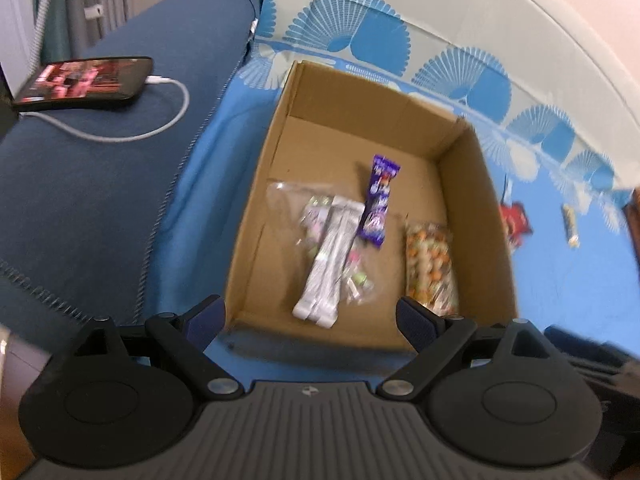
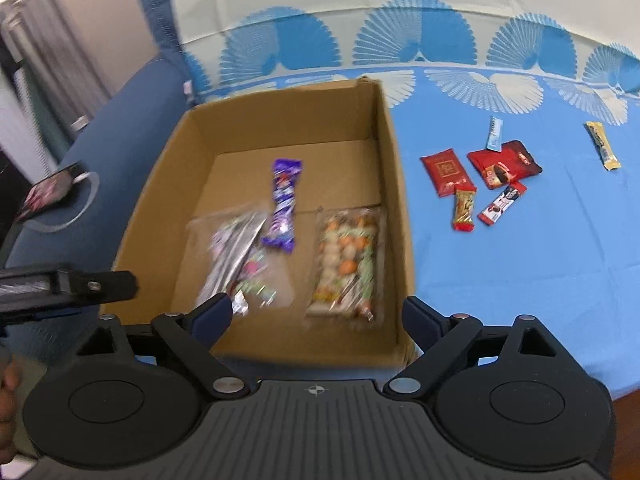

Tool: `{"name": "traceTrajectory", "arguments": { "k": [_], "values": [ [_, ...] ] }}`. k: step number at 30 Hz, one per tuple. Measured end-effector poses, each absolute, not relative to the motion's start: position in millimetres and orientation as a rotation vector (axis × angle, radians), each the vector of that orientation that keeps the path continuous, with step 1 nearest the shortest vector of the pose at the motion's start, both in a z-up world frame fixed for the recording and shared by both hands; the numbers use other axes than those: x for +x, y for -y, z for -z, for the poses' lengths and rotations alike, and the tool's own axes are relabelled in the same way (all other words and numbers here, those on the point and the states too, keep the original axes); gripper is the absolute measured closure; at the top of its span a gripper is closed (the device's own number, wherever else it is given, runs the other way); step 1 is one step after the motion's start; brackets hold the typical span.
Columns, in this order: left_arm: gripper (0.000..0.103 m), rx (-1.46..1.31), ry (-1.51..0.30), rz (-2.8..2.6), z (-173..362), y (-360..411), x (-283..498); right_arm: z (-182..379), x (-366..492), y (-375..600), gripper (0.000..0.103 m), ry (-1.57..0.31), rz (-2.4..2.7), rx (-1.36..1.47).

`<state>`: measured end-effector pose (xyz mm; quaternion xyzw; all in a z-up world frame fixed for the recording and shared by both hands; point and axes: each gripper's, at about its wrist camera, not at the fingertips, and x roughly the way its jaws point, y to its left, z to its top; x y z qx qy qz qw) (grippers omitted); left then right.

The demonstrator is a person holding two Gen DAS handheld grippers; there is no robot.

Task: Organize snacks
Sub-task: 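Open the left tool over the box while the right tool releases the purple bar, then raise both open tools above the box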

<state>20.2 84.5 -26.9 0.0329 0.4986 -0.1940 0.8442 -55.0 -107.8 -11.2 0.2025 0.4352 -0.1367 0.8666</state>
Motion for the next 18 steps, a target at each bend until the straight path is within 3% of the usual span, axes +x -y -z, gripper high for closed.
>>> {"name": "traceTrajectory", "arguments": {
  "k": [18],
  "values": [
    [0.008,0.112,-0.947,0.372,-1.6,-103.9,-56.3,-31.4,-130.2,70.2,0.005,-0.77,0.289,0.337]
  ]
}}
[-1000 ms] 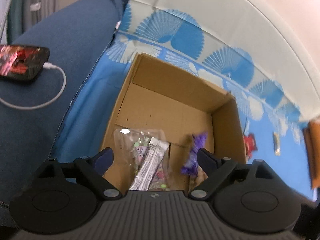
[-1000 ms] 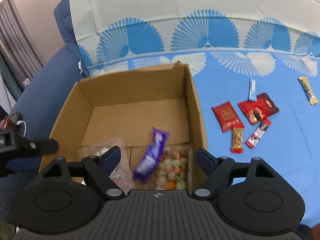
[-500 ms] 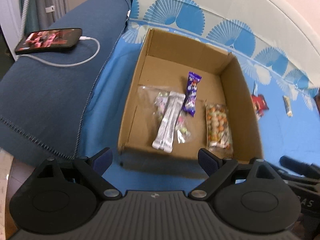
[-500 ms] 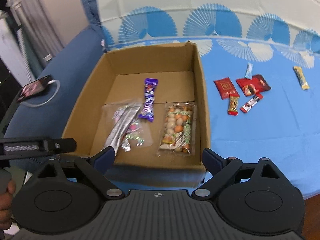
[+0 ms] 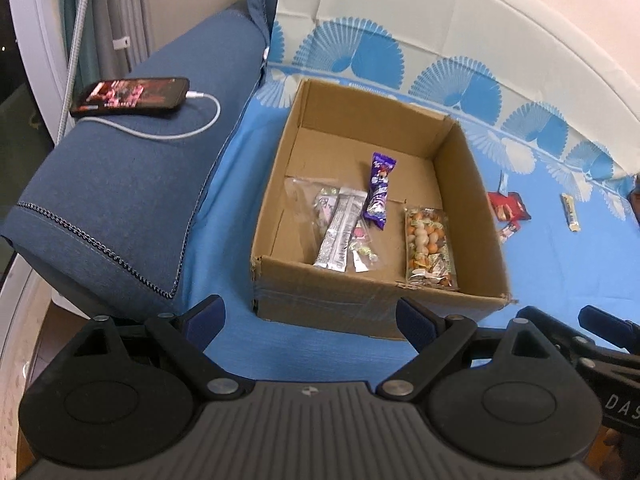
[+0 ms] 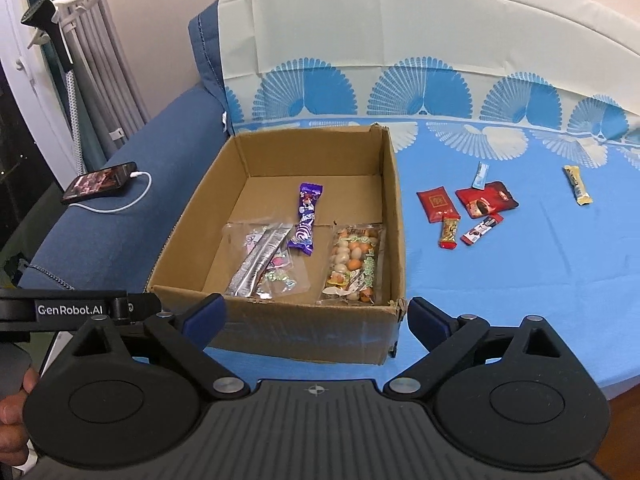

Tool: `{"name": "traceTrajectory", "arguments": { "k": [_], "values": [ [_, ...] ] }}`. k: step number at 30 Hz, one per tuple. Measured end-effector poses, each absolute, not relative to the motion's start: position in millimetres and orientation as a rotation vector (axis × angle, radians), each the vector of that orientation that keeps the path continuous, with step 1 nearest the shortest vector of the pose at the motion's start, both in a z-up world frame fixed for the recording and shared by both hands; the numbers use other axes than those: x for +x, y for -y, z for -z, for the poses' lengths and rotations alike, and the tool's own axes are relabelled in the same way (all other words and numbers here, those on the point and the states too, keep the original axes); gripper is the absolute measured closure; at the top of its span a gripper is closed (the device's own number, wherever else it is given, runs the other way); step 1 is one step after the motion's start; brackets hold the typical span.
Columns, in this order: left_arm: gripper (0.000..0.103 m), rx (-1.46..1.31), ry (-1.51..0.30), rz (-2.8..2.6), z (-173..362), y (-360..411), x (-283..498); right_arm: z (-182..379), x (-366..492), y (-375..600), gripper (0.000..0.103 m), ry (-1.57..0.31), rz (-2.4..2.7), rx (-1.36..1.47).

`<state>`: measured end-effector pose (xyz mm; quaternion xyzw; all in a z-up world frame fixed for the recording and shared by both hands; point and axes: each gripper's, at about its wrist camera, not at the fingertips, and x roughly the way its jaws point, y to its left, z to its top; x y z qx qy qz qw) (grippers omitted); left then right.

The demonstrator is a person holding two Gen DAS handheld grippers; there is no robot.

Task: Organize snacks
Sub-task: 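Raise both open tools above the box, then move both tools to the red packets on the sheet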

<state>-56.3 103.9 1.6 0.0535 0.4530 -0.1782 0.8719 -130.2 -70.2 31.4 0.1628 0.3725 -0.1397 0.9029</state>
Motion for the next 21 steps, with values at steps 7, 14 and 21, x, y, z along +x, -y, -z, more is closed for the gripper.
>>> {"name": "traceTrajectory", "arguments": {
  "k": [7,14,21],
  "values": [
    [0.008,0.125,-0.922,0.384,-8.0,-102.2,-68.0,-36.3,-139.5,67.2,0.005,-0.751,0.286,0.338],
    [0.008,0.133,-0.914,0.382,-9.6,-102.5,-71.8,-36.9,-144.1,66.8,0.005,-0.74,0.284,0.352],
    [0.008,0.156,-0.904,0.381,-10.8,-98.3,-73.3,-33.7,-147.2,72.4,0.005,-0.735,0.284,0.376]
  ]
}}
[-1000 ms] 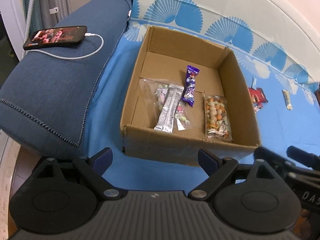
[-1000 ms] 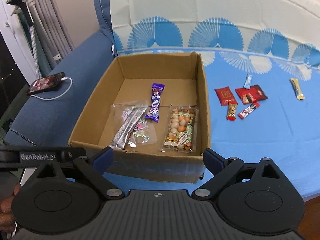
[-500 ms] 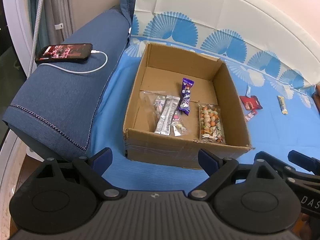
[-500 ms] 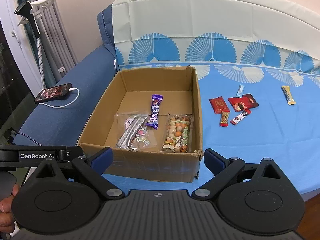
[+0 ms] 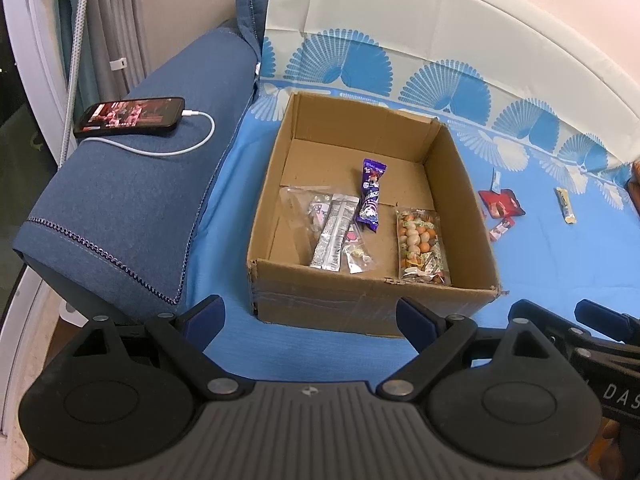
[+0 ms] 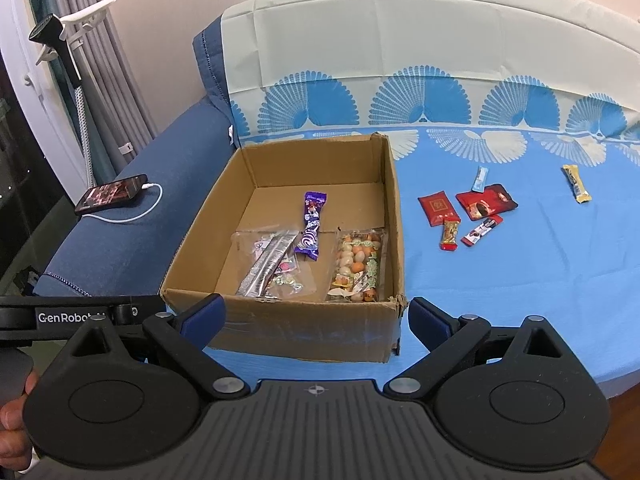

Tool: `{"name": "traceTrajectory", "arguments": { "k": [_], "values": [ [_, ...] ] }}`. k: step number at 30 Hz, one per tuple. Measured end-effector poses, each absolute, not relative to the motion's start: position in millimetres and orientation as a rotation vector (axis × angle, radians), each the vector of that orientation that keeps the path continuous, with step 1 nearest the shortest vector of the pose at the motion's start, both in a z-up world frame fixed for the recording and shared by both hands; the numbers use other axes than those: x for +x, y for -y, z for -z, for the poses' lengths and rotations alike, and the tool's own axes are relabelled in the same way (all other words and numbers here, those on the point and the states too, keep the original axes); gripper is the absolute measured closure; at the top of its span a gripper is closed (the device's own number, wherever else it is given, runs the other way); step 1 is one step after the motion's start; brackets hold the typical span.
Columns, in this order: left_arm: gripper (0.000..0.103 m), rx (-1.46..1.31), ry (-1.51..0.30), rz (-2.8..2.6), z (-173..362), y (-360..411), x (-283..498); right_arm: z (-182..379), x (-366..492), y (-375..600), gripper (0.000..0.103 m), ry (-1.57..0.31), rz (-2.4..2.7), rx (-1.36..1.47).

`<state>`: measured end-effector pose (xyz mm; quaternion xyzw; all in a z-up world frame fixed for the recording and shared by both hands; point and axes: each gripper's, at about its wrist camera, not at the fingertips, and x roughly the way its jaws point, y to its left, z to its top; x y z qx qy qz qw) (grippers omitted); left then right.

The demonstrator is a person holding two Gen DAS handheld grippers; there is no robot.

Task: Organize snacks
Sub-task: 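Move both tools to the red packets on the sheet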

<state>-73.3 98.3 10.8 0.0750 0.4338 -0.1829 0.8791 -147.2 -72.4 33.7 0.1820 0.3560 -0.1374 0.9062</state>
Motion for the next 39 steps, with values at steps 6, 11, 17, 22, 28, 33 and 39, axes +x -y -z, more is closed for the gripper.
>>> {"name": "traceTrajectory", "arguments": {
  "k": [6,11,17,22,28,33,39],
  "values": [
    [0.008,0.178,-0.899,0.381,-14.2,-85.1,-72.1,-30.6,-152.3,84.4,0.005,-0.713,0.299,0.413],
    [0.008,0.218,-0.898,0.406,-22.6,-54.1,-66.8,-26.8,-165.0,107.1,0.005,-0.683,0.342,0.464],
    [0.008,0.239,-0.934,0.524,-34.6,13.2,-55.6,-18.2,-189.6,158.1,0.004,-0.654,0.462,0.523],
    [0.008,0.308,-0.947,0.632,-35.3,98.2,-46.4,-4.0,-211.7,212.4,0.004,-0.641,0.596,0.573],
    [0.008,0.397,-1.051,0.668,0.2,205.6,-14.9,25.1,-214.6,281.9,0.004,-0.644,0.686,0.59],
    [0.008,0.44,-1.152,0.619,46.1,278.5,29.2,63.3,-184.4,351.6,0.003,-0.652,0.684,0.592],
    [0.008,0.469,-1.203,0.563,104.6,342.4,78.8,124.4,-136.2,445.7,0.003,-0.623,0.589,0.831]
  ]
}}
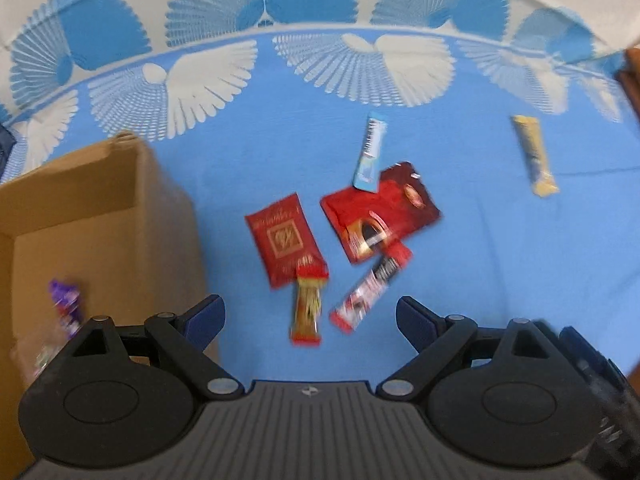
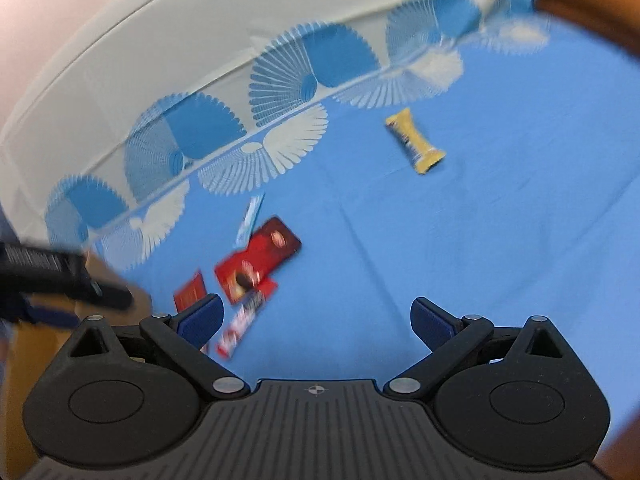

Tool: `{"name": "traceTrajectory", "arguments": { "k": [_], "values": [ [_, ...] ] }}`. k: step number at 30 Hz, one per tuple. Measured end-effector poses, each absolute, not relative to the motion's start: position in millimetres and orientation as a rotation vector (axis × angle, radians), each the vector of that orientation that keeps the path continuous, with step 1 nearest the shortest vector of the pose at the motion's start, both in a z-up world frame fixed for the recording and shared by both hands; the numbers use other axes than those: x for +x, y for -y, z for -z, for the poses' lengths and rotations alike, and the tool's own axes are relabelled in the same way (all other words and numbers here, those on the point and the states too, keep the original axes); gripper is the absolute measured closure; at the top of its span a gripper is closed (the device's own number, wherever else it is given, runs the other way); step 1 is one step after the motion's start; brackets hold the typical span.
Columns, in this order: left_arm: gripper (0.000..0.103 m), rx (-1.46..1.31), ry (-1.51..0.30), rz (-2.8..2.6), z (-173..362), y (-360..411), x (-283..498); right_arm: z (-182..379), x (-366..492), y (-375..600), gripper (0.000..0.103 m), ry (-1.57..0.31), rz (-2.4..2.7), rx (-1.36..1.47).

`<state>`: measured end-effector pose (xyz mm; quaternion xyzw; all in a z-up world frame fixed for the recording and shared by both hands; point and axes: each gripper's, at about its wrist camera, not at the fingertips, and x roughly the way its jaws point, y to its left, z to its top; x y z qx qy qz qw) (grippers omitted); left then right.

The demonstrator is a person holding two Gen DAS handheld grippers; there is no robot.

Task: Organize snacks
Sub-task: 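Move both tools to the red packets on the sheet, then grasp the red square packet with the left tool while the right tool grasps the dark red pouch, then carry the red packet with the left tool while the right tool carries the red pouch to the box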

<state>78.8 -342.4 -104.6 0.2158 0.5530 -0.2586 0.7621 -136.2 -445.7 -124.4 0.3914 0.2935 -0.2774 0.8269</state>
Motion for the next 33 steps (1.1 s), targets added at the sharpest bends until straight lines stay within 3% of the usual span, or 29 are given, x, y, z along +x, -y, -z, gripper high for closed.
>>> {"name": "traceTrajectory", "arguments": {
  "k": [10,13,14,18,19,20,21,22,23,33],
  "values": [
    [0.008,0.434,-1.329,0.487,194.2,366.0,145.1,225.2,-56.0,503.8,0.002,-0.521,0.422,1.245],
    [0.007,0.419,-1.372,0.504,213.9,363.6,154.5,235.3,-40.2,501.5,0.002,-0.441,0.397,1.285],
    [0.0,0.413,-1.371,0.526,216.7,363.4,155.8,235.5,-34.8,499.4,0.002,-0.428,0.407,1.275],
    [0.001,0.408,-1.362,0.542,218.4,361.4,157.9,231.6,-17.9,492.1,0.003,-0.448,0.446,1.191],
    [0.003,0.394,-1.357,0.529,217.0,360.2,158.9,229.9,-17.3,490.4,0.006,-0.453,0.468,1.171],
    [0.016,0.375,-1.342,0.495,213.4,356.7,160.0,230.0,-15.6,490.3,0.04,-0.468,0.495,1.149],
    [0.036,0.346,-1.33,0.458,208.3,351.7,162.1,236.7,-12.1,492.8,0.087,-0.528,0.508,1.166],
    [0.052,0.311,-1.328,0.448,203.0,346.7,165.0,244.4,-16.2,495.0,0.088,-0.542,0.507,1.22],
    [0.054,0.288,-1.331,0.458,198.1,342.7,168.0,244.3,-19.8,494.9,0.089,-0.514,0.509,1.228],
    [0.055,0.322,-1.201,0.585,146.2,329.2,130.3,176.7,-113.1,484.6,0.093,-0.557,0.755,0.881]
  ]
}}
